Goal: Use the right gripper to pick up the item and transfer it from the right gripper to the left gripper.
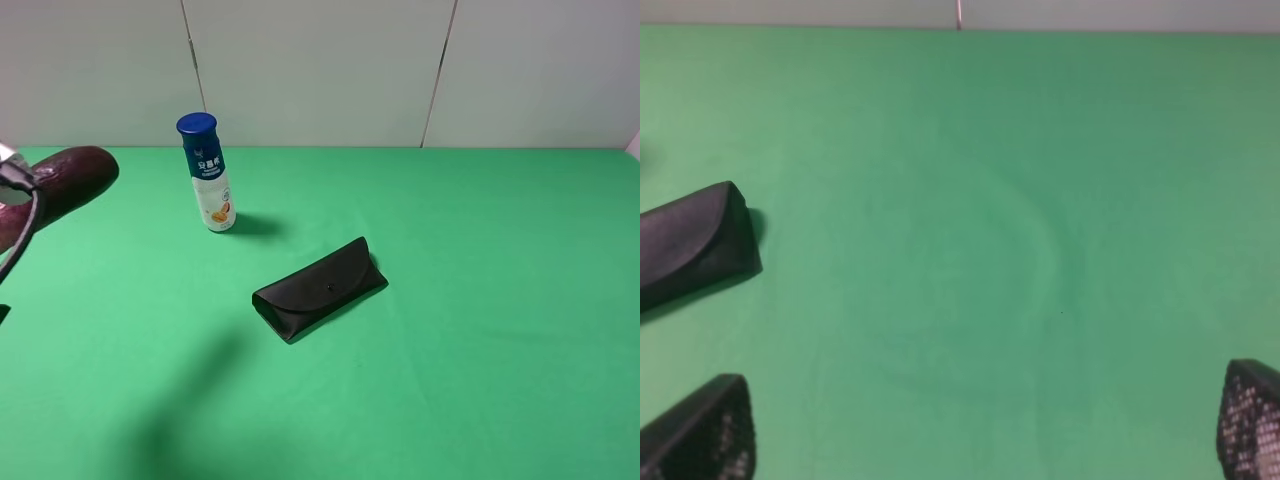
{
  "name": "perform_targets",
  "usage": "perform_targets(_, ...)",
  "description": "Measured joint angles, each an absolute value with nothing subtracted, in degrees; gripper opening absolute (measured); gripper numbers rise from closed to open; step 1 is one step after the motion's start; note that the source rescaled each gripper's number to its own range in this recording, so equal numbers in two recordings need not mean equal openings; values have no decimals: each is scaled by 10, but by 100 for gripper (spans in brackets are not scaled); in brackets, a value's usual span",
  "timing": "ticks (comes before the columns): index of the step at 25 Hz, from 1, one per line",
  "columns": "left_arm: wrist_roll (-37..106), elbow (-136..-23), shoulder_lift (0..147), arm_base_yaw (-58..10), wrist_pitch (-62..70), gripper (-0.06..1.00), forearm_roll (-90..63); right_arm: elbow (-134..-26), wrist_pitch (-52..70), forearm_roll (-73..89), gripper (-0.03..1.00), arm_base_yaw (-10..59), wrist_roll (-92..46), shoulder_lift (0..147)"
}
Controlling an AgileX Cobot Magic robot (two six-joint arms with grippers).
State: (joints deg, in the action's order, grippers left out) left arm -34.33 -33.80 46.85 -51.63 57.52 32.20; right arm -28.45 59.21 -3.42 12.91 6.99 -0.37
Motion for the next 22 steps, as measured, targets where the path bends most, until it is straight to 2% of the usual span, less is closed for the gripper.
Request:
perform_targets(7, -430, -312, 469, -514, 565, 0, 388, -284, 592, -34, 100, 129, 70, -4)
perform_targets(10, -443, -309, 469, -485, 550, 0, 395, -284, 592, -34, 100, 129, 70, -4)
perform_targets(15, -415, -309, 470, -360, 479, 0, 377, -284, 592, -34, 100, 129, 70, -4)
perform_targets(22, -248, -309, 556, -188, 365, 0, 253, -284, 592, -34, 100, 129, 70, -4)
